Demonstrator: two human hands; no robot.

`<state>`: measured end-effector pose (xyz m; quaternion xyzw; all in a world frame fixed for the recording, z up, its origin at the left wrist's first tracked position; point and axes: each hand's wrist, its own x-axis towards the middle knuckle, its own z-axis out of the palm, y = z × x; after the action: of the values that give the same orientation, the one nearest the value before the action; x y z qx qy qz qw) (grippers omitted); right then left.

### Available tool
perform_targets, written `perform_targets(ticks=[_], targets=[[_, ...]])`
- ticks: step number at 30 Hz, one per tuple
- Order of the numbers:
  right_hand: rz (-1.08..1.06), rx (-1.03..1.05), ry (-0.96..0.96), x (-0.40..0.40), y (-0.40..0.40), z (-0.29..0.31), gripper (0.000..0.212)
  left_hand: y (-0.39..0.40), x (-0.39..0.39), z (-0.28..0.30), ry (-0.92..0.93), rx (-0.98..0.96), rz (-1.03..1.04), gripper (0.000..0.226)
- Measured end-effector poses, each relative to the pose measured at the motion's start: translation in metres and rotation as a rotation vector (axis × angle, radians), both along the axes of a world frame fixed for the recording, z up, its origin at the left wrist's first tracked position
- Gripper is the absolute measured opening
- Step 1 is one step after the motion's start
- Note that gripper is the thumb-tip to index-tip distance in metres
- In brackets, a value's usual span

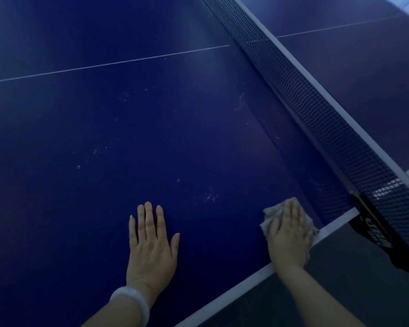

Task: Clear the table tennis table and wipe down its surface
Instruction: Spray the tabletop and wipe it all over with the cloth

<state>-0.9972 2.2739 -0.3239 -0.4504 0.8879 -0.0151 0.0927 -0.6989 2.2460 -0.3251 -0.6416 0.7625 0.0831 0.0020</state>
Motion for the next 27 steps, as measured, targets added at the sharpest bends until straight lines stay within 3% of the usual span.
perform_targets(ticks=[2,3,7,9,15,20,27], targets=[[-0.113,-0.011,-0.013,0.013,-0.014,0.003,0.063,-0.001,0.0,-0.002,-0.004,-0.008,0.0,0.073],[-0.062,-0.016,-0.013,0.025,-0.018,0.003,0.063,-0.001,0.0,-0.002,-0.005,-0.007,-0.002,0.073],[0.598,-0.052,0.002,0.059,0.003,0.0,0.06,0.0,-0.003,0.001,0.009,-0.001,0.012,0.073],[0.74,-0.042,0.01,0.037,0.011,0.0,0.06,-0.002,-0.01,0.008,0.024,0.004,0.05,0.072],[0.473,0.015,0.015,-0.038,-0.006,0.002,0.062,0.009,-0.087,0.027,0.091,0.068,0.216,0.078],[0.563,0.018,0.011,-0.056,-0.018,0.002,0.064,0.01,-0.142,0.022,0.065,0.121,0.43,0.094],[0.736,-0.032,0.03,-0.108,-0.015,0.002,0.057,0.011,-0.152,0.006,-0.023,0.063,0.492,0.093]])
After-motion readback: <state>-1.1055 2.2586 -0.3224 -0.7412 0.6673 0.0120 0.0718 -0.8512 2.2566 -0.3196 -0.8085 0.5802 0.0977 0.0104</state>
